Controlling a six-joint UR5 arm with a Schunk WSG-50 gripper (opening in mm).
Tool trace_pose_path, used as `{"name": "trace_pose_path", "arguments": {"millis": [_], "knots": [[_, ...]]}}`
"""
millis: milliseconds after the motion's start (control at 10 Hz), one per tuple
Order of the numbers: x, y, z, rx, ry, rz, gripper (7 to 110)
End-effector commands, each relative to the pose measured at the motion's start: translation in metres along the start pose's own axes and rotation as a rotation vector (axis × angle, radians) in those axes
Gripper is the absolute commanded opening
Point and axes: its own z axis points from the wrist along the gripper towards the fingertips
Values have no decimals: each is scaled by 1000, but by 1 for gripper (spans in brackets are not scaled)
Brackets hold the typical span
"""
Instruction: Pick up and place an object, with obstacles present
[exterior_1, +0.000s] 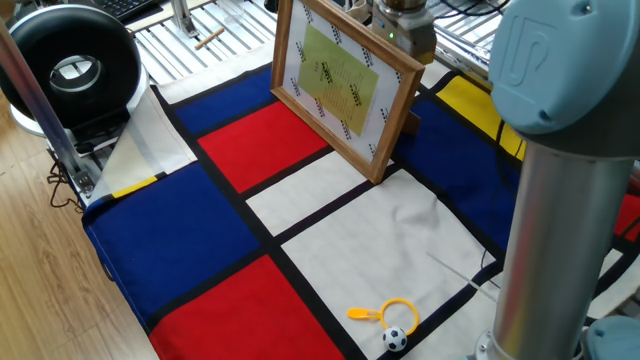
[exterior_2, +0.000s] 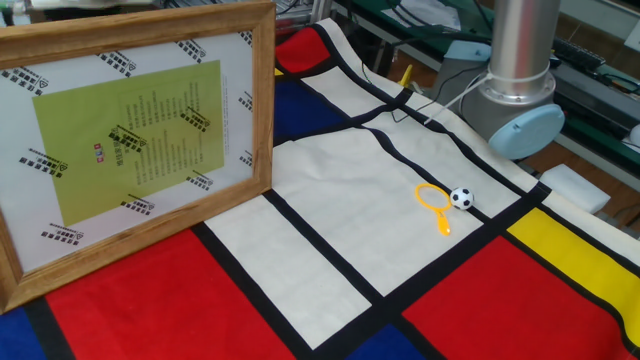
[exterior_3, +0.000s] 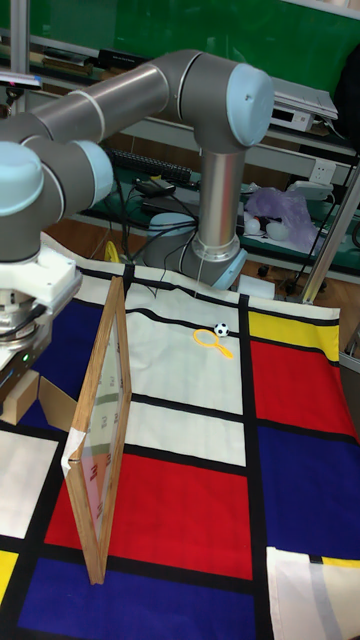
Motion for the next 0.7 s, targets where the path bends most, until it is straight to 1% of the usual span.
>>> {"name": "trace_pose_path", "arguments": {"millis": [0, 100, 200, 300, 500, 600], "knots": [[4, 11, -26, 5, 17, 5, 7], [3, 12, -30, 6, 17, 8, 7], [3, 11, -38, 12, 22, 4, 7], [4, 8, -49, 30, 27, -5, 7], [-5, 9, -61, 44, 5, -8, 7], [-6, 7, -69, 64, 6, -5, 7]]}}
